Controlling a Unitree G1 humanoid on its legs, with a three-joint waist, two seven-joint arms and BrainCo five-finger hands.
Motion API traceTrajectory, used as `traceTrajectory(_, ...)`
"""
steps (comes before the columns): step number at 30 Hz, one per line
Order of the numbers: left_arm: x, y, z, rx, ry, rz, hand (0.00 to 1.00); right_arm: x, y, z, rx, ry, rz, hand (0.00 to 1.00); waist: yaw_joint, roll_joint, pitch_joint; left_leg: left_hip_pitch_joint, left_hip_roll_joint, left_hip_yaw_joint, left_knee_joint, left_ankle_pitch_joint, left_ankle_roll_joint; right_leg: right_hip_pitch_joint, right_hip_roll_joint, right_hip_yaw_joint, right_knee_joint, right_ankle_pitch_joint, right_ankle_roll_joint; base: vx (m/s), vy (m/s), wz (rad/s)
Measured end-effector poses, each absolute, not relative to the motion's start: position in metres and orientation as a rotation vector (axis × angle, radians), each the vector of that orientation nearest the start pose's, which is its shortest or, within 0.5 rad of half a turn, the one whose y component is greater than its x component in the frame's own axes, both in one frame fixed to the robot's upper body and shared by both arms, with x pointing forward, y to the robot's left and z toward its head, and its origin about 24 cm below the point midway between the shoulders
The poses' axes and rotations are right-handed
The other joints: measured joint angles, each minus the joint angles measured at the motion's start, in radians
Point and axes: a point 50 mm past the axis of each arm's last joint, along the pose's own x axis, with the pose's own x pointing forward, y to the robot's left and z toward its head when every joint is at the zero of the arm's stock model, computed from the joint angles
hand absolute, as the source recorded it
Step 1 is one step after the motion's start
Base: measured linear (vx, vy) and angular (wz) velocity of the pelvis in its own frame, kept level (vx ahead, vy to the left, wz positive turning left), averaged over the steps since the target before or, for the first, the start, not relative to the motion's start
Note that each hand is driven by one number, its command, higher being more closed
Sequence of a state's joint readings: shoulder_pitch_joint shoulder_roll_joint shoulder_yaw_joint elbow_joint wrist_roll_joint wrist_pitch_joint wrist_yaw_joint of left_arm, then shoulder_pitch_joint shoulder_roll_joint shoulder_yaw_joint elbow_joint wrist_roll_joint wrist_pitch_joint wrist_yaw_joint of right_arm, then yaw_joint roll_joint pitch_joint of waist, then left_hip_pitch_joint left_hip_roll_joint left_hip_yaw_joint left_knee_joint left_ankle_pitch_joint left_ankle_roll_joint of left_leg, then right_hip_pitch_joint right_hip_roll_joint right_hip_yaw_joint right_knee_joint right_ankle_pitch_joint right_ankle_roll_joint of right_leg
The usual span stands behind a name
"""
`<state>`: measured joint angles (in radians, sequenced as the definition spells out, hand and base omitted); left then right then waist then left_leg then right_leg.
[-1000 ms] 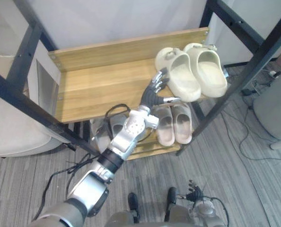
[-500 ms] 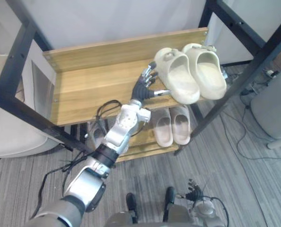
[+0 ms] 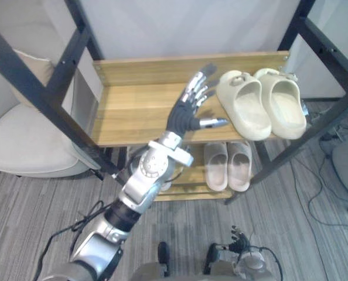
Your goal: Organize the slippers on the shoe rack
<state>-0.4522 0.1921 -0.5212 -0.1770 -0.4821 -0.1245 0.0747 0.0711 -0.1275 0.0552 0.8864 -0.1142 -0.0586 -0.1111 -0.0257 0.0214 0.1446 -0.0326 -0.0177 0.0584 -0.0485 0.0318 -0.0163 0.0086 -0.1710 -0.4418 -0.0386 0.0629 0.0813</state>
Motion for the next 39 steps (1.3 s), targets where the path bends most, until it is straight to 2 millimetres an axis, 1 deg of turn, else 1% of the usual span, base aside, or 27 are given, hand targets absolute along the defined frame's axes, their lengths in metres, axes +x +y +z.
traceTrajectory(2,0.253,0.027,0.170,-0.311,-0.459,-0.721,0.00,0.136,-0.194,-0.139,-0.290,0.890,-0.055,0.00,0.004,0.000,-0.003,0.004,-0.003,-0.022,0.005,0.000,0.000,0.018,-0.003,-0.022,0.000,-0.004,0.001,0.00,0.007,0.30)
traceTrajectory(3,0.245,0.025,0.162,-0.338,-0.424,-0.757,0.00,0.135,-0.194,-0.140,-0.294,0.895,-0.048,0.00,0.012,0.000,-0.008,0.008,-0.004,-0.032,0.008,0.000,0.000,0.029,-0.003,-0.032,0.000,-0.007,0.002,-0.01,0.007,0.26)
traceTrajectory(4,0.242,0.025,0.158,-0.347,-0.411,-0.764,0.00,0.134,-0.194,-0.140,-0.295,0.898,-0.046,0.00,0.016,0.000,-0.013,0.008,-0.004,-0.034,0.008,0.000,0.000,0.030,-0.003,-0.035,0.000,-0.008,0.002,-0.01,0.006,0.17)
traceTrajectory(6,0.232,0.025,0.142,-0.377,-0.348,-0.781,0.00,0.133,-0.192,-0.141,-0.306,0.904,-0.028,0.00,0.027,0.001,-0.025,0.007,-0.004,-0.042,0.013,-0.001,-0.001,0.036,-0.003,-0.043,0.001,-0.010,0.001,0.00,0.001,0.12)
traceTrajectory(9,0.219,0.029,0.115,-0.397,-0.235,-0.785,0.00,0.133,-0.194,-0.142,-0.314,0.915,-0.026,0.00,0.037,0.001,-0.027,0.016,-0.004,-0.053,0.018,-0.002,-0.003,0.054,-0.002,-0.055,0.001,-0.013,-0.001,-0.02,-0.004,0.11)
traceTrajectory(11,0.211,0.034,0.089,-0.398,-0.128,-0.766,0.00,0.134,-0.195,-0.142,-0.318,0.913,-0.024,0.00,0.038,0.001,-0.033,0.021,-0.003,-0.059,0.022,-0.002,-0.003,0.064,0.000,-0.062,-0.002,-0.014,-0.002,-0.03,-0.003,0.10)
traceTrajectory(14,0.201,0.049,0.039,-0.355,0.078,-0.679,0.00,0.134,-0.195,-0.142,-0.321,0.915,-0.018,0.00,0.041,0.003,-0.044,0.021,-0.002,-0.066,0.031,-0.003,-0.005,0.075,0.003,-0.069,-0.009,-0.018,-0.009,-0.02,-0.007,0.06)
traceTrajectory(15,0.199,0.057,0.021,-0.322,0.144,-0.633,0.00,0.135,-0.195,-0.142,-0.321,0.914,-0.014,0.00,0.044,0.003,-0.044,0.024,0.000,-0.067,0.033,-0.006,-0.009,0.083,0.007,-0.071,-0.017,-0.017,-0.010,-0.06,-0.018,0.02)
traceTrajectory(16,0.196,0.068,-0.001,-0.262,0.224,-0.573,0.00,0.135,-0.194,-0.142,-0.321,0.913,-0.012,0.00,0.054,0.002,-0.045,0.030,0.004,-0.066,0.033,-0.012,-0.018,0.085,0.013,-0.071,-0.024,-0.017,-0.009,-0.06,-0.020,-0.01)
traceTrajectory(17,0.195,0.072,-0.007,-0.237,0.246,-0.554,0.00,0.135,-0.194,-0.142,-0.321,0.914,-0.012,0.00,0.058,0.002,-0.044,0.032,0.005,-0.066,0.033,-0.012,-0.018,0.088,0.014,-0.071,-0.027,-0.018,-0.009,-0.06,-0.024,-0.02)
traceTrajectory(19,0.192,0.088,-0.033,-0.160,0.339,-0.463,0.00,0.134,-0.194,-0.143,-0.322,0.920,-0.012,0.00,0.065,0.000,-0.047,0.033,0.010,-0.069,0.034,-0.011,-0.022,0.096,0.019,-0.075,-0.038,-0.016,-0.010,-0.01,-0.009,0.03)
traceTrajectory(22,0.186,0.116,-0.065,-0.059,0.469,-0.316,0.00,0.134,-0.193,-0.143,-0.318,0.921,-0.012,0.00,0.070,-0.001,-0.046,0.033,0.018,-0.073,0.034,-0.009,-0.028,0.099,0.030,-0.079,-0.049,-0.017,-0.011,-0.02,-0.015,0.03)
traceTrajectory(24,0.179,0.133,-0.084,0.002,0.552,-0.227,0.00,0.133,-0.190,-0.144,-0.309,0.924,-0.010,0.00,0.073,-0.005,-0.048,0.032,0.023,-0.075,0.033,-0.009,-0.031,0.100,0.035,-0.081,-0.055,-0.016,-0.013,0.00,0.000,0.00)
traceTrajectory(28,0.163,0.162,-0.109,0.069,0.688,-0.075,0.00,0.128,-0.187,-0.147,-0.294,0.945,-0.015,0.00,0.073,-0.015,-0.053,0.032,0.027,-0.087,0.033,-0.011,-0.038,0.105,0.042,-0.090,-0.055,-0.020,-0.014,0.04,-0.021,0.07)
traceTrajectory(31,0.149,0.184,-0.122,0.112,0.771,0.040,0.00,0.131,-0.187,-0.146,-0.295,0.939,-0.019,0.00,0.074,-0.022,-0.050,0.032,0.028,-0.088,0.032,-0.011,-0.038,0.105,0.044,-0.091,-0.055,-0.020,-0.013,0.06,0.003,0.01)
traceTrajectory(32,0.140,0.195,-0.128,0.127,0.816,0.103,0.00,0.134,-0.187,-0.145,-0.297,0.930,-0.023,0.00,0.074,-0.025,-0.049,0.033,0.028,-0.087,0.032,-0.010,-0.036,0.105,0.045,-0.089,-0.055,-0.020,-0.014,0.05,0.012,-0.01)
traceTrajectory(36,0.132,0.207,-0.132,0.135,0.852,0.189,0.00,0.137,-0.186,-0.144,-0.298,0.920,-0.029,0.00,0.078,-0.033,-0.044,0.033,0.028,-0.084,0.032,-0.010,-0.036,0.105,0.045,-0.087,-0.054,-0.019,-0.015,0.05,0.016,-0.02)
traceTrajectory(39,0.129,0.210,-0.134,0.131,0.865,0.219,0.00,0.140,-0.183,-0.143,-0.294,0.912,-0.026,0.00,0.079,-0.034,-0.042,0.034,0.028,-0.076,0.032,-0.013,-0.035,0.101,0.044,-0.078,-0.053,-0.019,-0.015,0.04,0.021,-0.07)
